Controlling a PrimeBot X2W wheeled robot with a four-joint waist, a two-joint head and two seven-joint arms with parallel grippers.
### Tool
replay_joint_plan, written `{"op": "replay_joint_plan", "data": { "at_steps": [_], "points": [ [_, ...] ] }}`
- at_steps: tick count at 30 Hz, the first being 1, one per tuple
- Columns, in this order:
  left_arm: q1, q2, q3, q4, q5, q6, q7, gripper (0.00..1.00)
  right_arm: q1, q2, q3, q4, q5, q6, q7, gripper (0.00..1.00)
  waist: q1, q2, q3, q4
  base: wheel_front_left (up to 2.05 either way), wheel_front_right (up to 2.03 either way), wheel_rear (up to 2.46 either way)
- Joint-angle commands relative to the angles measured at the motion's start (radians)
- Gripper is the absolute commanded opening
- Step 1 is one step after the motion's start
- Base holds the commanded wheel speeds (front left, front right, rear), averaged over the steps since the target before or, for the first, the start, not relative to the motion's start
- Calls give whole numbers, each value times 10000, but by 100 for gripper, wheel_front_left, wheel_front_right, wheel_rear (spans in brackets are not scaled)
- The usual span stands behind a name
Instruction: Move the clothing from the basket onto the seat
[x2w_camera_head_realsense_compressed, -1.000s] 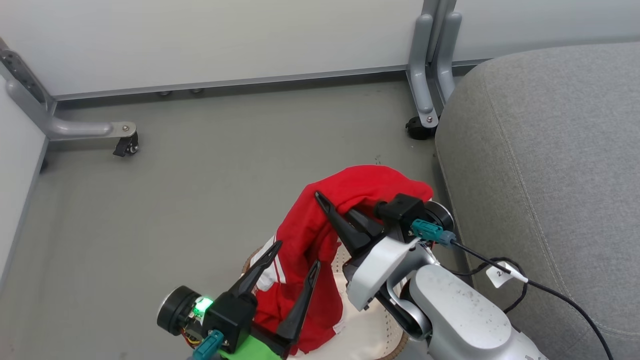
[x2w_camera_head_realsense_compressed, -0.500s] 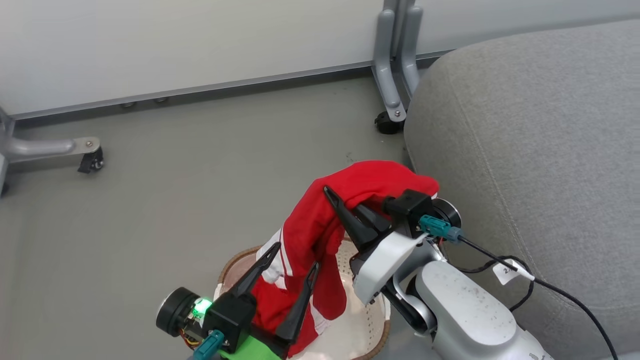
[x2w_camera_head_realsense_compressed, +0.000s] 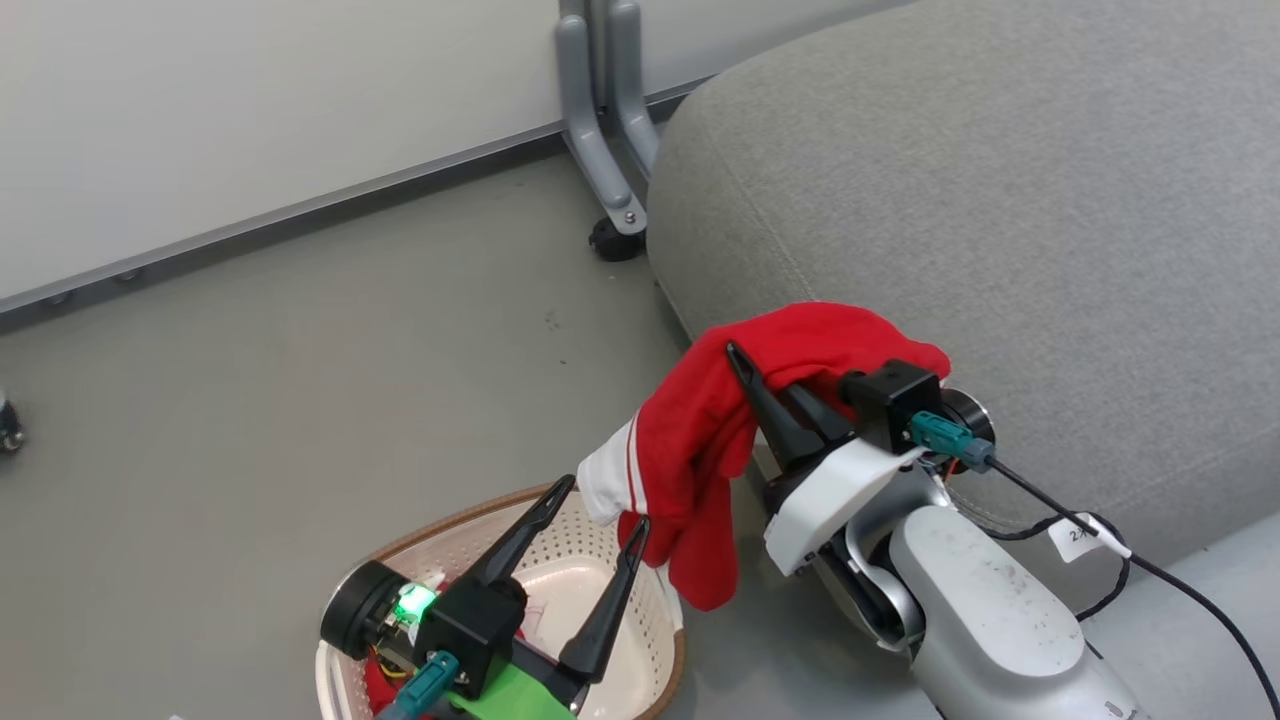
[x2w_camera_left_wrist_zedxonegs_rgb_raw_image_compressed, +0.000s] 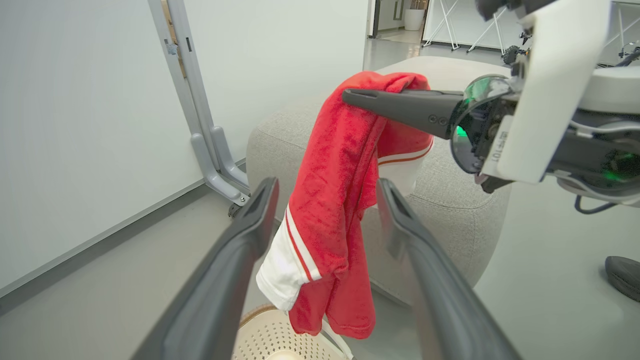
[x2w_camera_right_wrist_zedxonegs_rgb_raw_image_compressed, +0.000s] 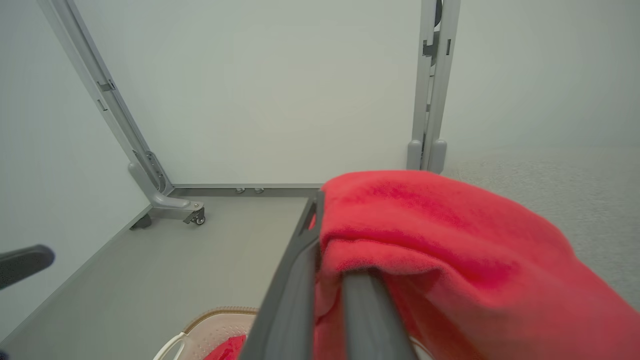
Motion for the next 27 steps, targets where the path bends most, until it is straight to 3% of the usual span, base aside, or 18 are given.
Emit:
{"op": "replay_joint_plan", "data": {
  "at_steps": [1,7,12,18,27],
  "points": [
    [-207,71,-37,-48,39,-50,38,100,175,-51,-156,-48,-109,1,-34,0,0,-1,196,-923,0,0,0],
    [-443,176,-111,-126,143,-106,239,100,136,-186,-918,-153,-312,1,-113,0,0,-1,502,-1474,0,0,0],
    [-791,249,-143,-259,258,-168,409,100,-239,-289,-1831,-96,-437,1,-230,0,0,-1,892,-1529,0,0,0],
    [-1517,311,-238,-531,554,-371,522,100,-1274,-636,-3148,93,-372,1,-446,0,0,-1,1771,-1094,0,0,0],
    [-2708,417,-262,-858,975,-675,608,100,-3360,-1876,-5076,730,-642,-4,-650,0,0,-1,3361,47,0,0,0]
  ]
}}
